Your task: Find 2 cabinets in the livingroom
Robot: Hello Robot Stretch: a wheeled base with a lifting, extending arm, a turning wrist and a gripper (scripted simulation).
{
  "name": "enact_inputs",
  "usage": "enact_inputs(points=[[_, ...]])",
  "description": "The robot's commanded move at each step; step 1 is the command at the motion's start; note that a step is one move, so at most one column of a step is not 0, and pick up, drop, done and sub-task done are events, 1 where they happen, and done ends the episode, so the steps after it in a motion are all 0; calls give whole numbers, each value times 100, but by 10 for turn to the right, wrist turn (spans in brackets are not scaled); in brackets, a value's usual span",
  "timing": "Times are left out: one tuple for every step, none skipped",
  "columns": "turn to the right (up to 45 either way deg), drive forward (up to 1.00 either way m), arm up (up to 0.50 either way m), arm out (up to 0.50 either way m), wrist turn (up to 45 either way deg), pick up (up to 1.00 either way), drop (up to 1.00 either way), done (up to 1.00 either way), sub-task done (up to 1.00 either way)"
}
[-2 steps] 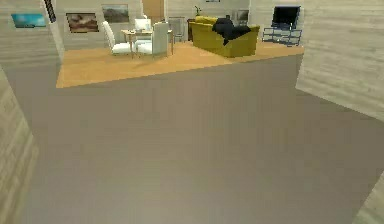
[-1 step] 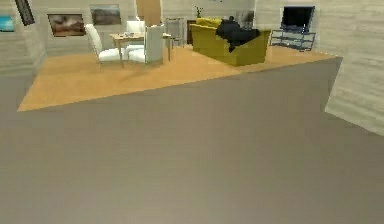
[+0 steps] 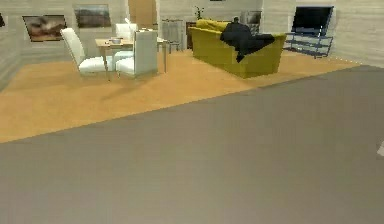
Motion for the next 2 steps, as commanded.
enact_inputs(points=[[0,100,0,0,0,0,0,0,0],[0,100,0,0,0,0,0,0,0]])
